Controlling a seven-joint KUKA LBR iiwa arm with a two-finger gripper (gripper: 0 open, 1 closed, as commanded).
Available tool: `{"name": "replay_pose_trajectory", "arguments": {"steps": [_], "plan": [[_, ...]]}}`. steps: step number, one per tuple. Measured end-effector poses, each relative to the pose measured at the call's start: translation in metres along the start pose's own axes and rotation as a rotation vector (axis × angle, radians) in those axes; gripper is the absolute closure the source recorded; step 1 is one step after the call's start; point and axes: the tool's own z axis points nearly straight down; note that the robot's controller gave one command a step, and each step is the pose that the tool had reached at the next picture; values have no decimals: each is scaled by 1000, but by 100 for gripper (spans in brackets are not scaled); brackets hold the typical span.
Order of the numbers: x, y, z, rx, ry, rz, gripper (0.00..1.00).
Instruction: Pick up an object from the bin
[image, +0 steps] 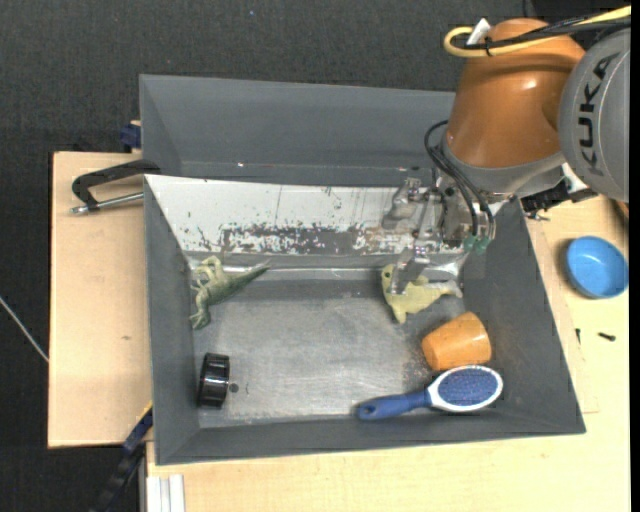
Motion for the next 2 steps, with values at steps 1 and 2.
{"name": "replay_pose_trajectory", "arguments": {"steps": [1,2], "plan": [[13,-50,83,3,12,-22,0],[-4,-76,167,-5,-13,-490,0]]}}
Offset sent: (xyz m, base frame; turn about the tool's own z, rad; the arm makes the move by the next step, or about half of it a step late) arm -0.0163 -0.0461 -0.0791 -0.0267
